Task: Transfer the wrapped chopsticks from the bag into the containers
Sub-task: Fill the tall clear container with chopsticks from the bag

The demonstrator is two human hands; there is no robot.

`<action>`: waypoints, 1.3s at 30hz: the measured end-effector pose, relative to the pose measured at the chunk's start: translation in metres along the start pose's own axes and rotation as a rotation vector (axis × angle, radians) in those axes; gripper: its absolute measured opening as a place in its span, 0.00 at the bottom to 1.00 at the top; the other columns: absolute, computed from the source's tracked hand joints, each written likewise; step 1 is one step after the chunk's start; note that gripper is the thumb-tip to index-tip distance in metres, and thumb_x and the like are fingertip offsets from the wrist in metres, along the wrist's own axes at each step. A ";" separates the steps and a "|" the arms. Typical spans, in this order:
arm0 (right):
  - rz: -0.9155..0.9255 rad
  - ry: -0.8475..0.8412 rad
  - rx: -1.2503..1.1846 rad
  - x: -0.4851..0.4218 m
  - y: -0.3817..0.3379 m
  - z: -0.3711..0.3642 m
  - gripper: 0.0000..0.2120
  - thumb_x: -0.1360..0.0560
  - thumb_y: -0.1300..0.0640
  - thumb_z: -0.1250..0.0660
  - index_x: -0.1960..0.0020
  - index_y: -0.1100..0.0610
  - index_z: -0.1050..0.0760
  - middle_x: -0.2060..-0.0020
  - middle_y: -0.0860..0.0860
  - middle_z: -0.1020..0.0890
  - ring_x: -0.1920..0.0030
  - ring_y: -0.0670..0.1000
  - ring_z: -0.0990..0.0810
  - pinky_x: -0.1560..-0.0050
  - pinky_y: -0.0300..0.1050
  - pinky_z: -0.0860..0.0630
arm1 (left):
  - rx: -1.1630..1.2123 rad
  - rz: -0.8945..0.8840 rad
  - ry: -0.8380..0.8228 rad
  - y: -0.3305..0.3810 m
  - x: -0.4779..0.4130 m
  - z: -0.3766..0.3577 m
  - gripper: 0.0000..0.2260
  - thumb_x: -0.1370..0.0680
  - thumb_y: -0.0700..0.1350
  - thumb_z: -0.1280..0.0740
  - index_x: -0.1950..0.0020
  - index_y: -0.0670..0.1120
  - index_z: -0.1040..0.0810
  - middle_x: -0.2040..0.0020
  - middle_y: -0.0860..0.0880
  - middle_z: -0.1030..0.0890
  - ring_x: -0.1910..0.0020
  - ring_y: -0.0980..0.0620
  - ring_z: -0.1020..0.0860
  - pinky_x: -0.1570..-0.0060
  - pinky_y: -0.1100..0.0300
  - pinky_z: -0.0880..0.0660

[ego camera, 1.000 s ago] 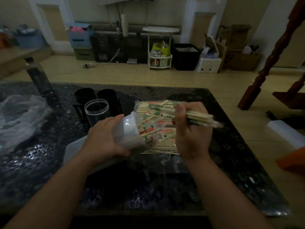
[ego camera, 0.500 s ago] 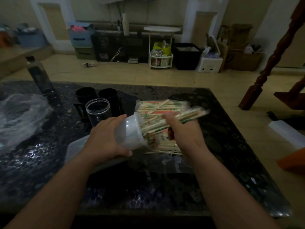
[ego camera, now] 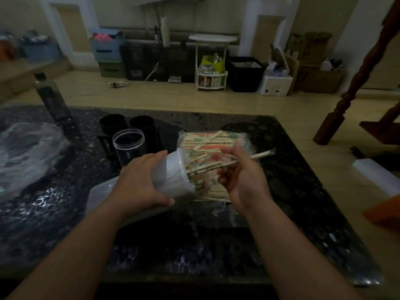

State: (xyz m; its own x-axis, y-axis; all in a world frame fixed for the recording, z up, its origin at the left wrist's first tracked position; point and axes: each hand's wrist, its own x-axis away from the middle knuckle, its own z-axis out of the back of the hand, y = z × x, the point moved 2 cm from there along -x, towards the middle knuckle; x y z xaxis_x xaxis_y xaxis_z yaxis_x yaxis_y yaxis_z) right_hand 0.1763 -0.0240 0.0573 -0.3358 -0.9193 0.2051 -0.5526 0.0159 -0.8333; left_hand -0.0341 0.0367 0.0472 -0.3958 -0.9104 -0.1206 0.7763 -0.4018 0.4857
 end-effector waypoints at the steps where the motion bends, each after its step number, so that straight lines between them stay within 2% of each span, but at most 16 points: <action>1: 0.023 0.049 0.013 -0.003 0.001 0.003 0.14 0.20 0.52 0.37 0.61 0.55 0.19 0.59 0.58 0.16 0.71 0.47 0.23 0.74 0.39 0.30 | 0.001 -0.001 -0.002 0.000 0.000 0.000 0.58 0.53 0.69 0.33 0.23 0.55 0.39 0.28 0.52 0.33 0.31 0.49 0.35 0.32 0.52 0.39; 2: 0.036 0.070 0.097 -0.004 0.002 0.004 0.14 0.22 0.54 0.37 0.62 0.55 0.19 0.59 0.60 0.16 0.71 0.47 0.24 0.74 0.39 0.30 | 0.000 -0.001 -0.004 -0.001 0.000 0.000 0.58 0.53 0.69 0.33 0.23 0.55 0.39 0.28 0.52 0.33 0.31 0.49 0.35 0.32 0.52 0.39; 5: -0.047 -0.025 0.351 0.000 0.014 0.000 0.03 0.24 0.60 0.32 0.51 0.58 0.20 0.57 0.59 0.16 0.74 0.44 0.22 0.77 0.36 0.30 | -0.007 0.001 -0.011 -0.001 -0.001 -0.002 0.58 0.53 0.69 0.34 0.23 0.55 0.39 0.28 0.51 0.33 0.31 0.49 0.35 0.32 0.52 0.39; 8: 0.022 0.034 0.215 0.000 0.011 0.001 0.13 0.26 0.64 0.28 0.45 0.55 0.28 0.58 0.56 0.19 0.77 0.43 0.24 0.79 0.35 0.31 | -0.035 -0.006 -0.012 0.000 -0.002 -0.003 0.58 0.54 0.69 0.34 0.23 0.55 0.39 0.28 0.51 0.32 0.31 0.49 0.34 0.34 0.54 0.39; 12: 0.174 0.169 0.086 -0.004 0.004 0.006 0.03 0.19 0.56 0.39 0.50 0.55 0.29 0.69 0.50 0.19 0.73 0.47 0.27 0.74 0.41 0.31 | -0.040 -0.002 -0.006 0.000 -0.001 -0.002 0.59 0.54 0.70 0.35 0.23 0.55 0.39 0.27 0.50 0.33 0.30 0.48 0.35 0.33 0.56 0.40; 13: 0.191 0.155 0.146 -0.006 0.006 0.006 0.06 0.19 0.55 0.40 0.51 0.56 0.27 0.67 0.51 0.18 0.70 0.49 0.25 0.72 0.43 0.29 | -0.037 0.000 -0.007 0.000 -0.001 -0.001 0.59 0.54 0.70 0.35 0.23 0.55 0.39 0.27 0.50 0.33 0.30 0.48 0.35 0.34 0.57 0.40; 16: 0.228 -0.031 0.687 -0.005 0.020 0.001 0.07 0.23 0.53 0.36 0.51 0.52 0.19 0.56 0.49 0.16 0.57 0.48 0.19 0.58 0.43 0.23 | -0.030 0.000 -0.017 0.001 -0.001 -0.001 0.59 0.54 0.69 0.34 0.23 0.56 0.40 0.27 0.51 0.34 0.30 0.49 0.35 0.33 0.56 0.41; 18: 0.251 -0.001 0.769 -0.006 0.023 0.003 0.07 0.26 0.52 0.31 0.49 0.50 0.20 0.52 0.48 0.18 0.53 0.47 0.19 0.54 0.44 0.21 | -0.023 0.001 -0.023 0.001 -0.001 -0.002 0.59 0.54 0.69 0.34 0.23 0.56 0.40 0.27 0.51 0.34 0.30 0.49 0.35 0.33 0.55 0.40; 20: 0.272 0.092 0.630 -0.008 0.023 0.008 0.05 0.28 0.53 0.29 0.53 0.49 0.22 0.55 0.49 0.18 0.54 0.50 0.18 0.53 0.50 0.20 | -0.022 0.000 -0.021 0.001 -0.001 -0.002 0.59 0.54 0.69 0.34 0.23 0.56 0.40 0.27 0.51 0.33 0.30 0.49 0.35 0.33 0.55 0.40; 21: 0.298 0.110 0.617 -0.008 0.021 0.010 0.03 0.28 0.55 0.29 0.55 0.50 0.22 0.58 0.49 0.17 0.56 0.49 0.18 0.55 0.50 0.20 | -0.023 -0.001 -0.018 0.000 -0.001 -0.001 0.58 0.54 0.69 0.34 0.23 0.56 0.39 0.28 0.51 0.33 0.30 0.49 0.35 0.33 0.55 0.40; 23: 0.345 0.034 0.728 -0.010 0.021 0.010 0.05 0.27 0.58 0.28 0.60 0.51 0.21 0.62 0.46 0.17 0.59 0.45 0.19 0.57 0.46 0.22 | -0.020 -0.005 -0.012 -0.001 -0.001 -0.001 0.58 0.54 0.69 0.34 0.23 0.56 0.39 0.28 0.51 0.33 0.31 0.49 0.34 0.34 0.55 0.40; 26: 0.322 -0.134 0.840 -0.011 0.024 0.009 0.09 0.25 0.60 0.30 0.61 0.48 0.18 0.62 0.42 0.17 0.59 0.42 0.19 0.53 0.45 0.21 | -0.022 -0.004 -0.013 0.000 -0.001 0.000 0.58 0.54 0.69 0.34 0.23 0.55 0.39 0.28 0.52 0.32 0.31 0.49 0.34 0.34 0.55 0.40; 32: 0.310 0.019 0.850 -0.022 0.007 0.026 0.08 0.24 0.58 0.33 0.61 0.50 0.21 0.63 0.46 0.18 0.62 0.47 0.21 0.58 0.47 0.24 | -0.016 0.005 -0.005 -0.003 -0.002 0.000 0.59 0.54 0.70 0.34 0.23 0.55 0.40 0.27 0.52 0.34 0.29 0.49 0.36 0.32 0.55 0.40; 34: 0.247 0.003 0.985 -0.024 0.004 0.031 0.08 0.24 0.58 0.34 0.62 0.52 0.22 0.63 0.46 0.19 0.63 0.48 0.22 0.59 0.47 0.24 | -0.005 0.012 0.007 -0.005 -0.003 0.000 0.58 0.54 0.70 0.34 0.23 0.55 0.39 0.27 0.52 0.33 0.29 0.49 0.35 0.33 0.55 0.40; 36: 0.167 -0.028 1.276 -0.026 0.004 0.038 0.08 0.27 0.57 0.35 0.64 0.56 0.22 0.64 0.49 0.17 0.63 0.51 0.21 0.59 0.47 0.23 | 0.001 0.014 0.015 -0.006 -0.004 0.000 0.58 0.54 0.70 0.34 0.23 0.56 0.39 0.27 0.51 0.33 0.29 0.49 0.35 0.32 0.54 0.40; 39: -0.038 -0.151 1.644 -0.024 0.012 0.043 0.09 0.28 0.56 0.37 0.59 0.60 0.20 0.60 0.56 0.16 0.58 0.58 0.17 0.58 0.46 0.22 | 0.010 0.025 0.017 -0.005 -0.004 -0.001 0.59 0.55 0.69 0.34 0.24 0.56 0.39 0.27 0.51 0.33 0.29 0.49 0.35 0.31 0.53 0.40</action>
State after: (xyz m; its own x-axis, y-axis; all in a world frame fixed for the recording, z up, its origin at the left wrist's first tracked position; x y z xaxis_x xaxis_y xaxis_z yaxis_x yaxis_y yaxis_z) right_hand 0.2106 -0.0182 0.0209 -0.2148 -0.9385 0.2705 0.8236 -0.3229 -0.4663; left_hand -0.0364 0.0422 0.0444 -0.3677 -0.9218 -0.1231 0.7809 -0.3780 0.4974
